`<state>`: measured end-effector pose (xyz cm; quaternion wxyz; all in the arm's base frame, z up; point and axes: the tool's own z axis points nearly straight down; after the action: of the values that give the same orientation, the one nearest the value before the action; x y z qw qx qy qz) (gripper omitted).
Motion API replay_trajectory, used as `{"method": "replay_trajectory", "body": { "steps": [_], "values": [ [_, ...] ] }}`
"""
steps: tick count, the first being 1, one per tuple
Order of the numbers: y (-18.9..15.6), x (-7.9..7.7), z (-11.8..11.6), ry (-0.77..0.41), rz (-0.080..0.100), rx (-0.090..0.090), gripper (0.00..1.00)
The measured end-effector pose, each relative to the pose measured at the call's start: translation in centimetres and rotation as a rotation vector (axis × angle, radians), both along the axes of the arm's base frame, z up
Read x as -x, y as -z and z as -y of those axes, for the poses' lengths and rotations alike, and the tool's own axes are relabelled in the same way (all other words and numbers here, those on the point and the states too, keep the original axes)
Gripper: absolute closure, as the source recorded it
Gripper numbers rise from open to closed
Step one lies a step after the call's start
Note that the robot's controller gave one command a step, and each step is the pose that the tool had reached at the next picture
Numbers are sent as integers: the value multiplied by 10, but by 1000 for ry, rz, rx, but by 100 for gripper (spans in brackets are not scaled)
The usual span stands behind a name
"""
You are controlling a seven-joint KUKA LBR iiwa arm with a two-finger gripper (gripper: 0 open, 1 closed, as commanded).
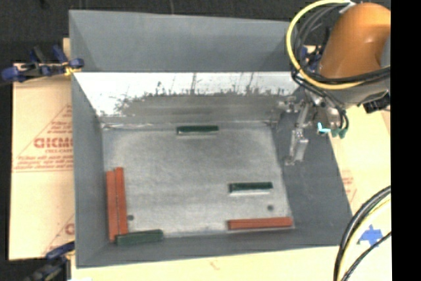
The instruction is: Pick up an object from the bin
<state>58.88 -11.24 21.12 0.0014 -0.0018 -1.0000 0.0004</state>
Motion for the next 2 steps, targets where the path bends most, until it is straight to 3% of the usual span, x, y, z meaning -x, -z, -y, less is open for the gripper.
{"method": "replay_trajectory", "body": {
  "steps": [1,2],
  "values": [
    [-5,-2,0,-2,8,1,0],
    [44,14,-5,-18,13,2,0]
  ]
}}
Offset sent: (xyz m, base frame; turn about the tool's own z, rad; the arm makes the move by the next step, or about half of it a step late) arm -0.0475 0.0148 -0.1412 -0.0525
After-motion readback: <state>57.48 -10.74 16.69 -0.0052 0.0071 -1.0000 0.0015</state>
